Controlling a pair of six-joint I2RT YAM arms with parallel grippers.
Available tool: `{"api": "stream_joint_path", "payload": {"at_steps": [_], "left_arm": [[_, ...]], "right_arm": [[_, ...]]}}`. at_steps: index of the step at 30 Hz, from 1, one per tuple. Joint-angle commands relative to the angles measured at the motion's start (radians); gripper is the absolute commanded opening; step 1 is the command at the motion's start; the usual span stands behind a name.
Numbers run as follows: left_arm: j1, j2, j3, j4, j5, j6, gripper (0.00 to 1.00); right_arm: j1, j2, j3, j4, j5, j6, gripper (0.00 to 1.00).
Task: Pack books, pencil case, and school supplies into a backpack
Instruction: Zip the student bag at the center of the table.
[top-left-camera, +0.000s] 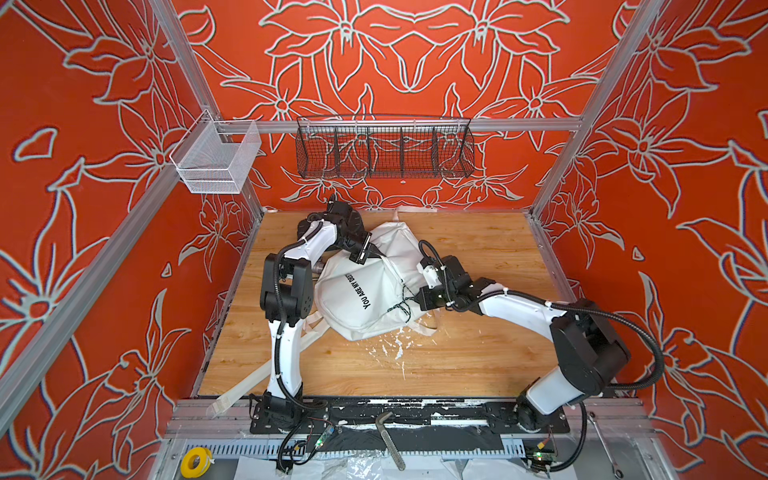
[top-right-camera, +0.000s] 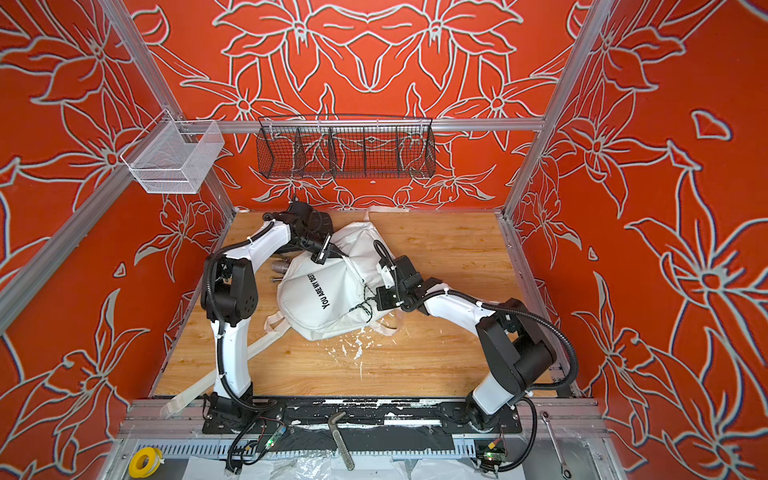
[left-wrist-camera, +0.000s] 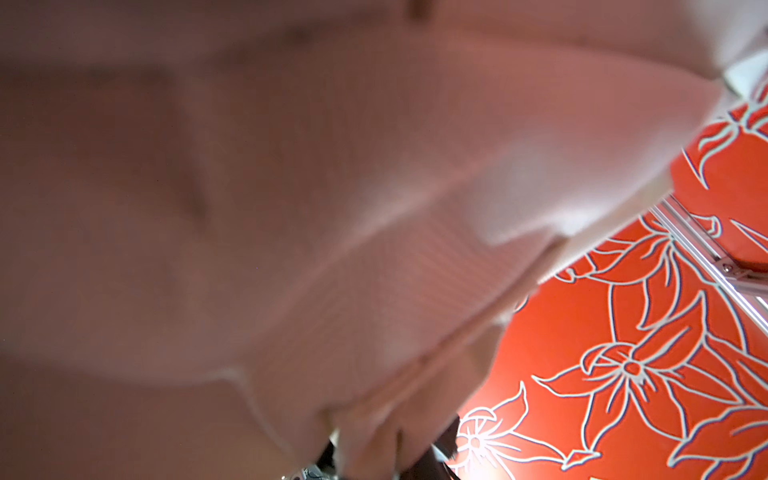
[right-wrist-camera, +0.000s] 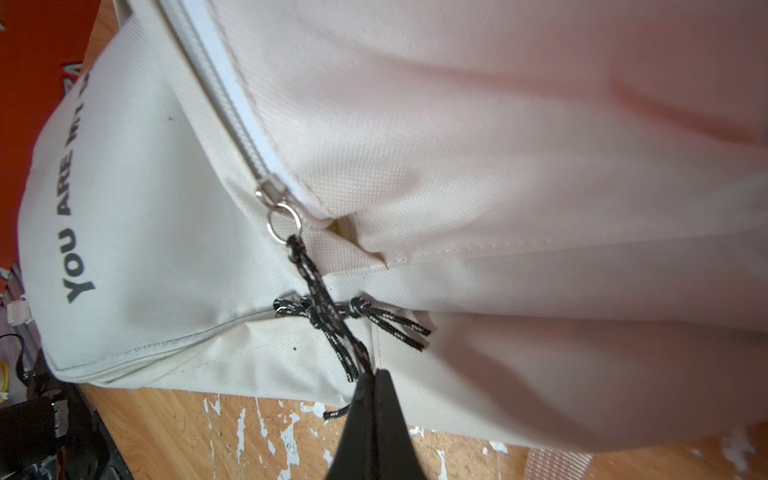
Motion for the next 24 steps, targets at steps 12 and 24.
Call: {"api": "stream_joint_path", "payload": {"at_steps": [12,24], "left_arm": [[-0.072,-0.024,0.046,0.120,0.053,0.152,0.00],[-0.143,0.086,0.123,0.008,0.027,0.268,0.22]], "right_arm": [[-0.015,-0.094,0.111,-0.337,0.261,-0.239,0.48],[-0.044,-0.188,0.041,-0.134,0.360,-0.271,0.69]]}}
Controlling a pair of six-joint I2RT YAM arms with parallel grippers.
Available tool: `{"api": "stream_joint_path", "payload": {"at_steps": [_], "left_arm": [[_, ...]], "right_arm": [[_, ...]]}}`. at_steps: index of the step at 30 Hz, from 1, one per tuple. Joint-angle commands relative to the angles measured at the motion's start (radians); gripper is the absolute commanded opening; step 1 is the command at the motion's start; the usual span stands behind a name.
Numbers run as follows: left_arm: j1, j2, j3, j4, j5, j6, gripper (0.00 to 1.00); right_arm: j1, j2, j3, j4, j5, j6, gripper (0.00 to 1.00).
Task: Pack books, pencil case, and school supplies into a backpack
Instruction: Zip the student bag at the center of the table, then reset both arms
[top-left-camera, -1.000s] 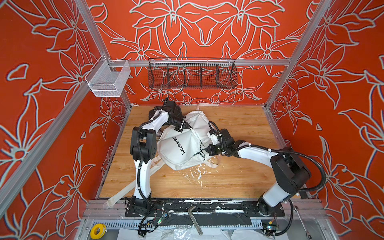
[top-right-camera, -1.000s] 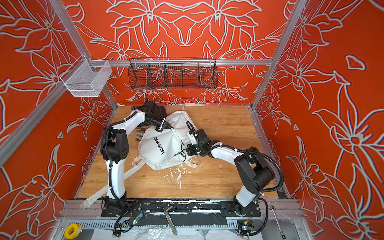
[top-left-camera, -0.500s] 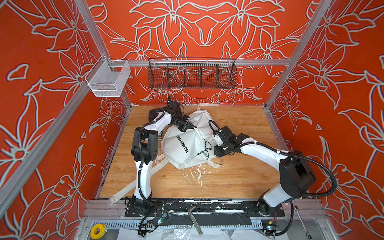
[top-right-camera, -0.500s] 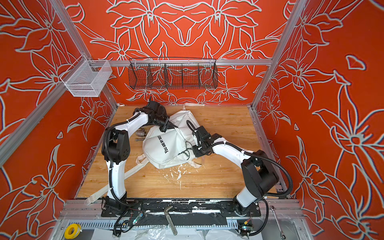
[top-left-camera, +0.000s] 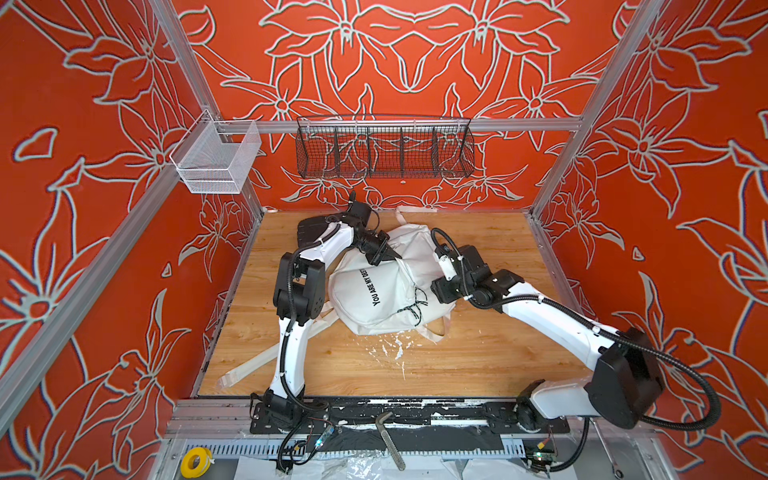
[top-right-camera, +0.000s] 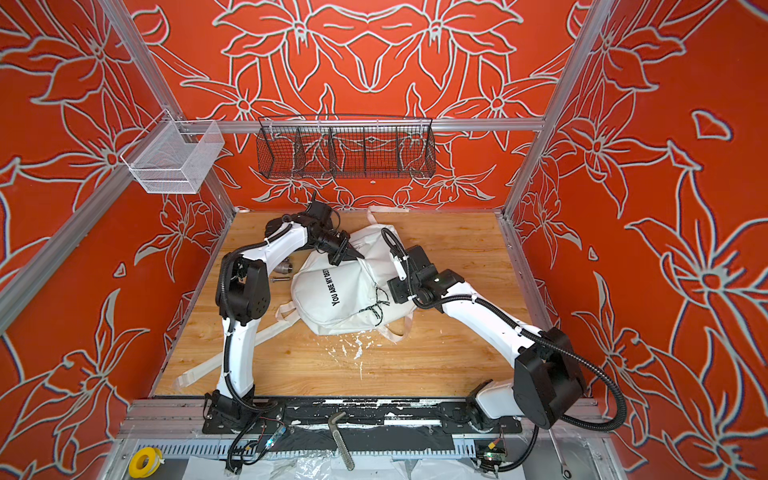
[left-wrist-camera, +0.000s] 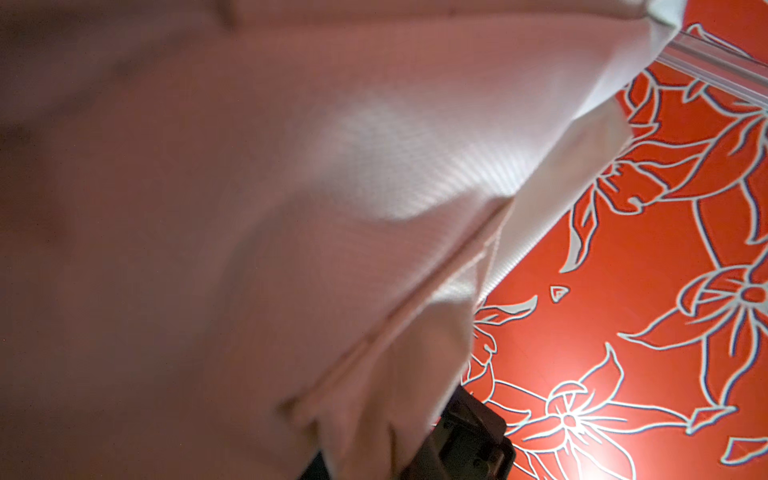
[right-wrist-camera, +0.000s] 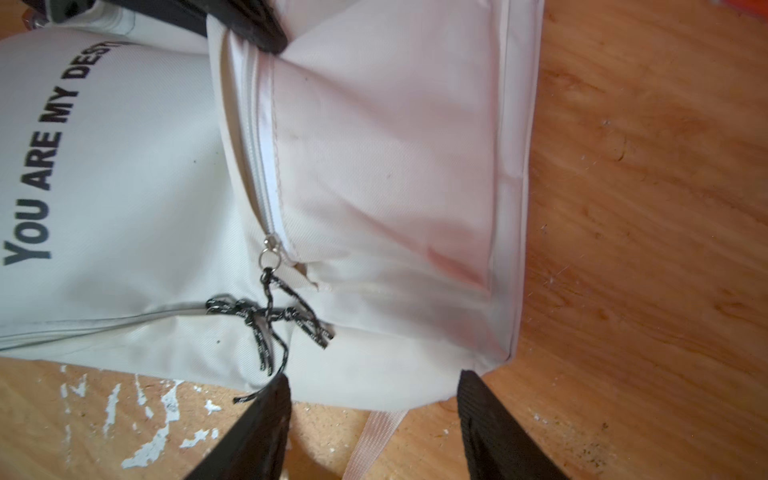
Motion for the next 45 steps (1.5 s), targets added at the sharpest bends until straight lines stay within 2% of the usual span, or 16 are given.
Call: {"api": "stream_joint_path", "payload": {"at_steps": [1,5,7,10,13,16,24,30,32,33,34,36,38,41,43,45], "left_arm": [[-0.028,0.012,0.046,-0.037,0.031,0.040,0.29],[-0.037,0.005,0.122,-0.108,-0.040,0.092,0.56],[-0.038,-0.016,0.175,-0.180,-0.132,0.149,0.68],[-0.038,-0.091,0.189,-0.241,-0.299,0.239,0.87],[-0.037,-0.208,0.121,-0.246,-0.462,0.321,0.99],[-0.037,-0.378,-0.029,-0.175,-0.646,0.399,0.97],[0.014,-0.825,-0.614,0.067,-1.344,0.562,0.98],[0.193,-0.961,-1.081,0.537,-1.361,0.683,0.97],[0.209,-0.953,-1.179,0.695,-1.390,0.708,0.97],[0.225,-0.948,-1.222,0.765,-1.353,0.712,0.98],[0.240,-0.939,-1.252,0.827,-1.299,0.755,0.98],[0.244,-0.913,-1.294,0.903,-1.310,0.782,0.98],[0.258,-0.913,-1.370,1.020,-1.227,0.812,0.97],[0.260,-0.900,-1.470,1.192,-1.185,0.831,0.97],[0.263,-0.896,-1.457,1.166,-1.182,0.828,0.97],[0.263,-0.905,-1.464,1.173,-1.179,0.828,0.97]], "right_arm": [[-0.020,0.007,-0.017,0.060,0.055,-0.020,0.69],[-0.051,0.010,-0.013,0.068,0.075,-0.016,0.79],[-0.072,-0.009,-0.031,0.088,0.080,-0.020,0.83],[-0.103,-0.058,-0.071,0.136,0.149,-0.032,0.97],[-0.151,-0.106,-0.130,0.193,0.250,-0.047,0.97],[-0.220,-0.152,-0.224,0.294,0.320,-0.081,0.97],[-0.401,-0.120,-0.430,0.626,0.276,-0.109,0.97],[-0.435,0.028,-0.528,0.946,0.248,-0.140,0.97],[-0.455,0.043,-0.534,0.962,0.222,-0.124,0.97],[-0.475,0.028,-0.539,0.944,0.184,-0.115,0.97],[-0.495,0.018,-0.565,0.991,0.142,-0.109,0.97],[-0.535,-0.006,-0.649,1.103,0.055,-0.097,0.97],[-0.543,0.029,-0.719,1.277,0.044,-0.091,0.97],[-0.541,0.015,-0.688,1.189,0.013,-0.112,0.97],[-0.542,0.040,-0.703,1.261,0.001,-0.115,0.97],[-0.540,0.022,-0.680,1.180,-0.037,-0.136,0.97]]}}
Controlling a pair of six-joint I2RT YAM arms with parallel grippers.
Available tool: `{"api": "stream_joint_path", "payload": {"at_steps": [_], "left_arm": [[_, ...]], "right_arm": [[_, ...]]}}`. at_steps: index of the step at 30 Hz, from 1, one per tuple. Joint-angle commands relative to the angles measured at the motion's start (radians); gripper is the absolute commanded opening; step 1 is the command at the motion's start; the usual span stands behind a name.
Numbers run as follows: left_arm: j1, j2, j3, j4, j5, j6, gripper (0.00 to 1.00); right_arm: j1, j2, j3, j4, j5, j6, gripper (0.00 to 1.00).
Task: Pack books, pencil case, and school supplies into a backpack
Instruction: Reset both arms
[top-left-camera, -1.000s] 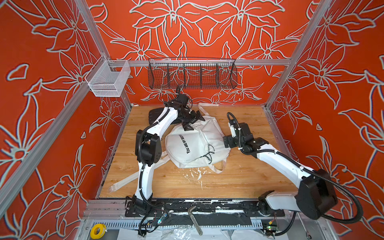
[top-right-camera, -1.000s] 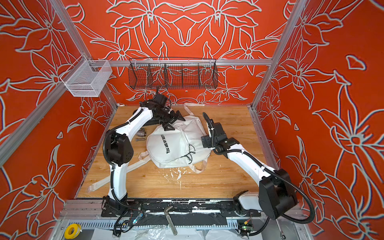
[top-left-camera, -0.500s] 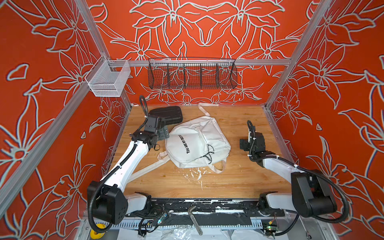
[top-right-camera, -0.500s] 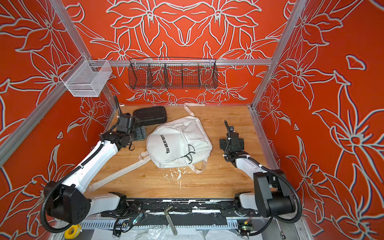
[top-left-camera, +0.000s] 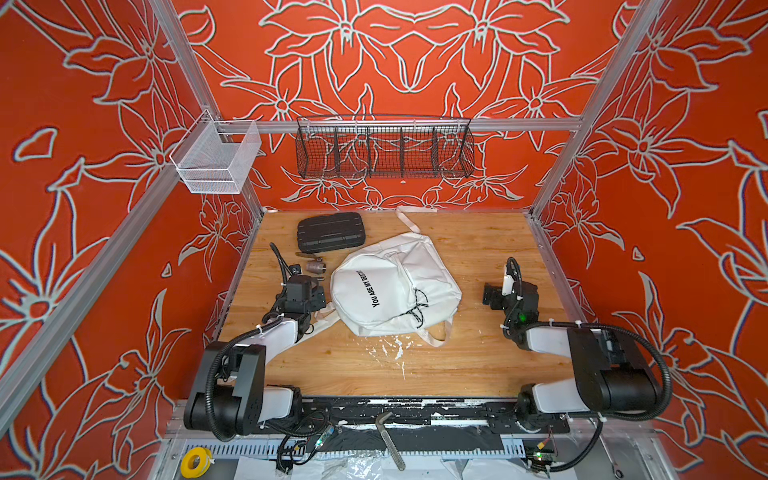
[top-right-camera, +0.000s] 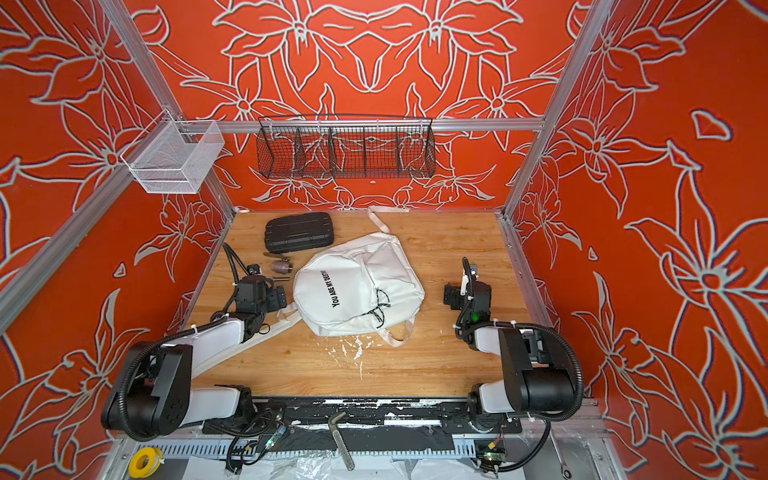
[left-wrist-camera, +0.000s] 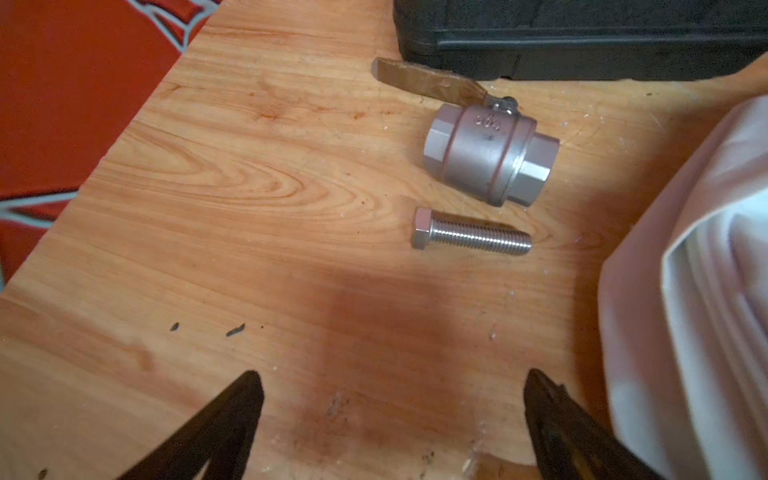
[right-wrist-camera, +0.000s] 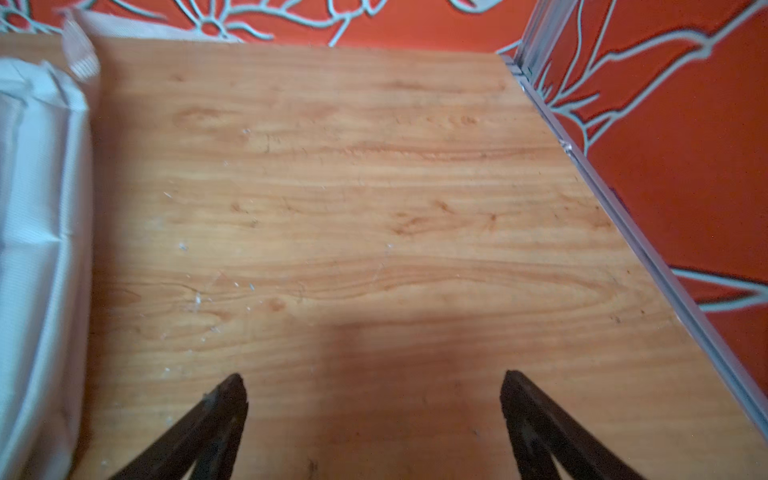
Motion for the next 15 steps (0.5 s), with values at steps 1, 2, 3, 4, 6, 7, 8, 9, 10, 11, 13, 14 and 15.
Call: {"api": "stream_joint_path", "payload": {"at_steps": [1,2,3,4,6,7,8,9,10,11,13,14,15], "left_arm": [[0.006,-0.001,0.004,0.135,0.028,0.030,0.98],[0.007,0.001,0.008,0.130,0.030,0.029,0.97],[0.007,-0.001,0.005,0.135,0.031,0.030,0.97],[0.006,-0.004,0.003,0.135,0.031,0.030,0.97],[0.008,0.003,0.008,0.128,0.032,0.031,0.97],[0.008,0.004,0.010,0.129,0.032,0.031,0.97],[0.010,0.008,0.014,0.126,0.038,0.029,0.97],[0.011,0.012,0.021,0.118,0.039,0.031,0.97],[0.011,0.015,0.023,0.118,0.042,0.031,0.97],[0.013,0.018,0.027,0.113,0.047,0.034,0.97],[0.018,0.027,0.038,0.104,0.116,0.065,0.97],[0.026,0.031,0.047,0.091,0.162,0.076,0.97],[0.030,0.031,0.049,0.088,0.174,0.079,0.97]], "right_arm": [[0.003,-0.001,0.011,0.047,-0.069,-0.030,0.97],[0.003,0.002,0.009,0.060,-0.070,-0.029,0.97],[0.003,-0.004,0.014,0.041,-0.069,-0.030,0.97],[0.003,-0.005,0.015,0.029,-0.068,-0.030,0.97],[0.003,-0.002,0.014,0.041,-0.069,-0.030,0.97],[0.003,-0.005,0.015,0.032,-0.069,-0.030,0.97],[0.003,-0.001,0.015,0.039,-0.068,-0.030,0.97],[0.003,-0.002,0.015,0.038,-0.069,-0.032,0.97],[0.003,-0.003,0.015,0.033,-0.069,-0.030,0.97],[0.003,-0.001,0.015,0.037,-0.069,-0.030,0.97],[0.005,-0.001,0.016,0.034,-0.067,-0.031,0.97],[0.004,-0.002,0.015,0.037,-0.068,-0.031,0.97],[0.005,-0.003,0.015,0.037,-0.068,-0.031,0.97]]}}
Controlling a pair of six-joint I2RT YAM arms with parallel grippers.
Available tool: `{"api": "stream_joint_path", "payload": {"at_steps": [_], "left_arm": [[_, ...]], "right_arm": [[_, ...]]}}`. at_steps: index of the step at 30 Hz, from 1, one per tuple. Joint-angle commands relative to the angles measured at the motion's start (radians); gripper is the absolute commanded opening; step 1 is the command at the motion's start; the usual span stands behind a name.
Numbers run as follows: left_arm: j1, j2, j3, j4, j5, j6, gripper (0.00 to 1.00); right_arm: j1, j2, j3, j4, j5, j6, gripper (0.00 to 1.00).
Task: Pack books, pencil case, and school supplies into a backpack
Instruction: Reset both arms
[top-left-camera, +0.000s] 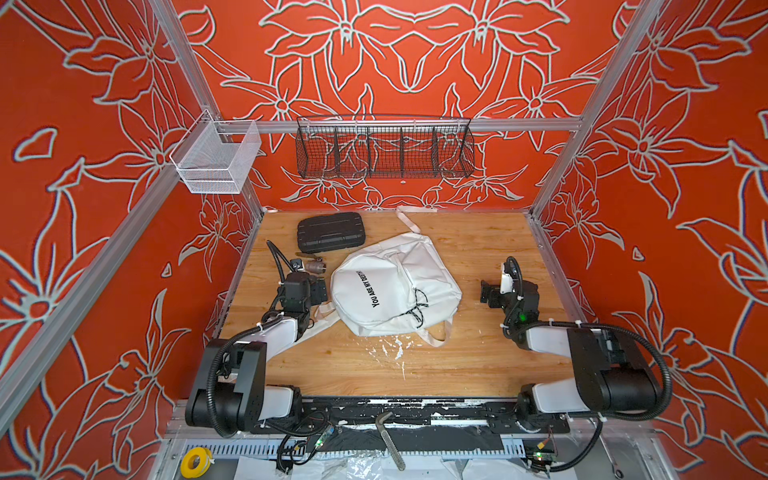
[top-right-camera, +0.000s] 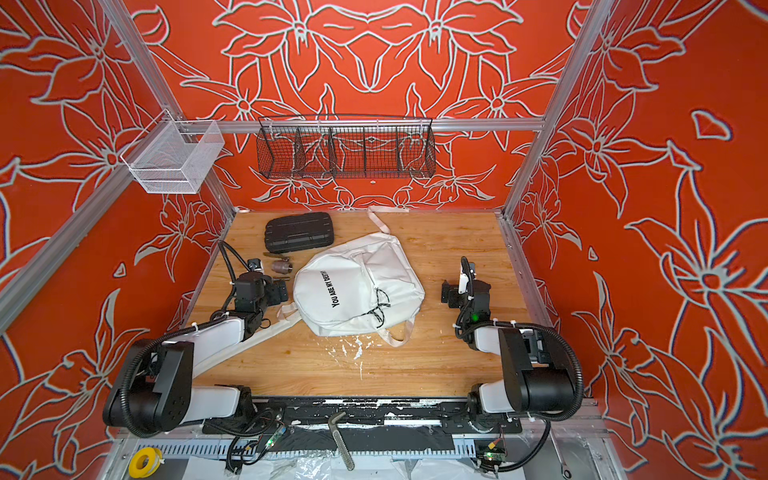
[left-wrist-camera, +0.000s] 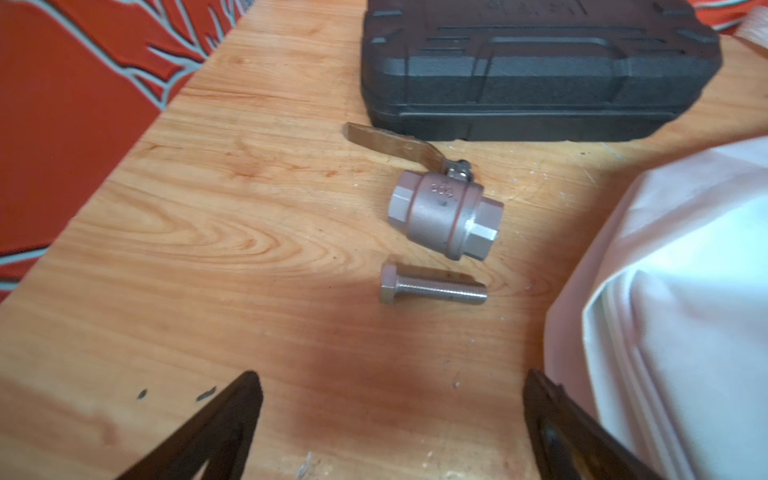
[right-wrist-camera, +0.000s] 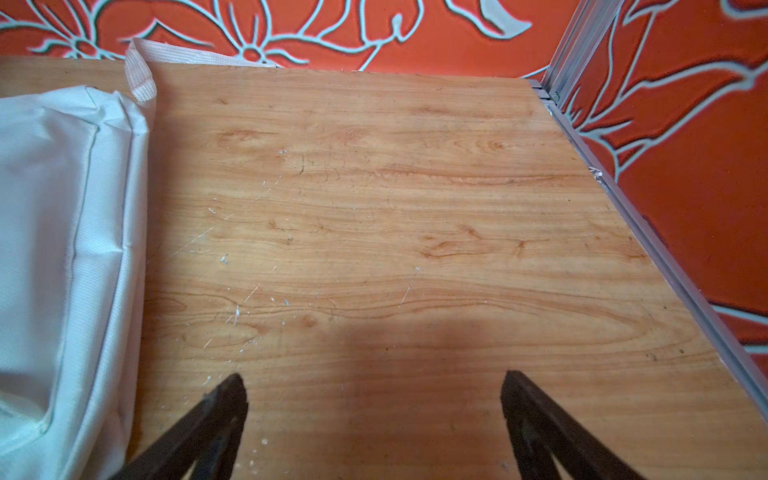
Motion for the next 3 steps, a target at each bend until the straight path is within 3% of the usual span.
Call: {"api": "stream_joint_path", "payload": {"at_steps": [1,3], "left_arm": [[0.015,0.003,0.016,0.004,0.086,0.040,0.97],[0.015,0.000,0.014,0.009,0.087,0.041,0.97]], "right_arm": [[0.005,-0.005,0.011,0.018,-0.009,-0.021,0.97],[0.005,-0.006,0.011,0.019,-0.009,-0.020,0.97]]}}
